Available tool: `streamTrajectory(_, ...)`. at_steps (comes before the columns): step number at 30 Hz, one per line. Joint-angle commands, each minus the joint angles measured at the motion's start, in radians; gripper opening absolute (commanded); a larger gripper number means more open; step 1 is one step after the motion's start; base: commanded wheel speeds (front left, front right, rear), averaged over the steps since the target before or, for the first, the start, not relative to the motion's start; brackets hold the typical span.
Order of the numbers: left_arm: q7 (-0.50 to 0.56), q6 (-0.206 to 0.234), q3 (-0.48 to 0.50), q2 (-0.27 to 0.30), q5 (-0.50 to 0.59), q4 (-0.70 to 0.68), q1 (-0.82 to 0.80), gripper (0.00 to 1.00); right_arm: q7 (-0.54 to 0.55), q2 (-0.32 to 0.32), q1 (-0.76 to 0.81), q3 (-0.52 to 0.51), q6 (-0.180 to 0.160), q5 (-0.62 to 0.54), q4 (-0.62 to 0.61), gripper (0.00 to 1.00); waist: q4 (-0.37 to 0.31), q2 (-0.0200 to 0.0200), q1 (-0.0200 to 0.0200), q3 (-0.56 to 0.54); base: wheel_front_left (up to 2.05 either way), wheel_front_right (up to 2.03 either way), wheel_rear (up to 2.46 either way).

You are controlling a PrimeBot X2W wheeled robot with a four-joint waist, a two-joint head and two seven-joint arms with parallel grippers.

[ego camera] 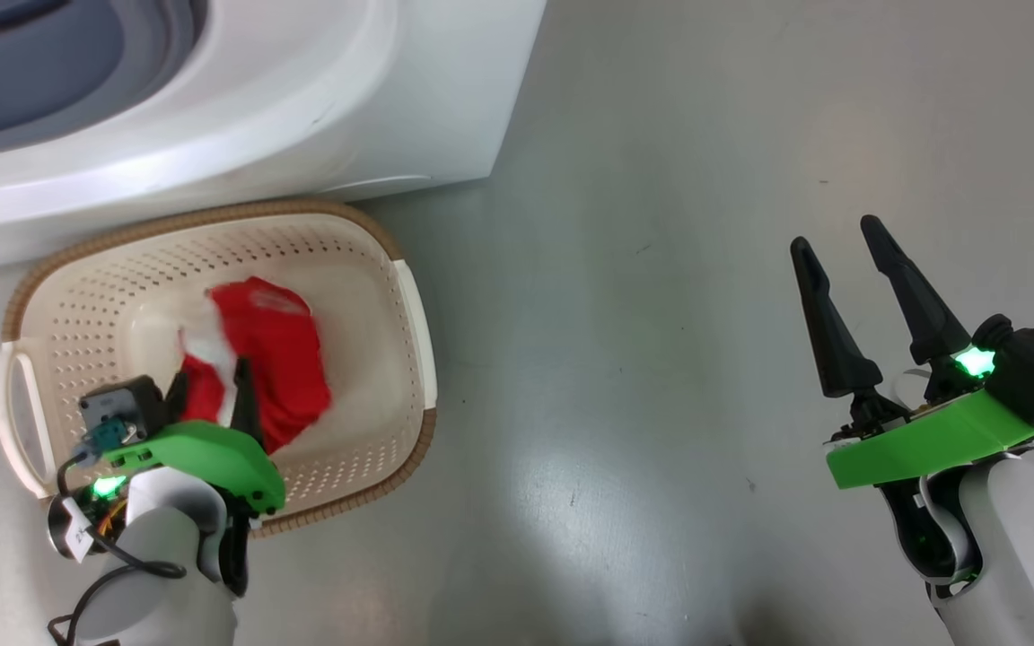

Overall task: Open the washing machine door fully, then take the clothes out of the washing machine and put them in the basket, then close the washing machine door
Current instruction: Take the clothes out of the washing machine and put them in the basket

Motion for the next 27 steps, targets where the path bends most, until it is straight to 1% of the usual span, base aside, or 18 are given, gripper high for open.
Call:
streamTrajectory(1,-0.005,0.007,0.017,0.026,-0.007,-0.014,0.023,1.00,-0.006,-0.006,0.011,0.018,0.007,-0.009,-0.019,1.00,0.000,-0.0001,0.0000,-0.006,0.00,0.00,0.00)
streamTrajectory(6,-0.005,0.010,0.022,0.026,-0.010,-0.032,0.042,1.00,-0.006,-0.004,0.017,0.023,0.007,-0.008,-0.009,1.00,0.001,-0.0001,0.0000,-0.038,0.00,0.00,0.00)
streamTrajectory(13,-0.005,0.007,0.038,0.026,0.004,-0.111,0.099,1.00,-0.006,-0.003,0.035,0.037,0.007,-0.005,0.009,1.00,0.001,-0.0001,0.0000,-0.113,0.00,0.00,0.00)
streamTrajectory(22,-0.005,-0.015,0.068,0.026,0.023,-0.262,0.193,1.00,-0.006,-0.010,0.064,0.061,0.007,-0.002,0.035,1.00,0.003,-0.0001,0.0000,-0.231,0.00,0.00,0.00)
streamTrajectory(27,-0.005,-0.023,0.084,0.026,0.051,-0.354,0.251,1.00,-0.006,-0.012,0.090,0.064,0.007,0.000,0.045,1.00,0.007,-0.0001,0.0000,-0.298,0.00,0.00,0.00)
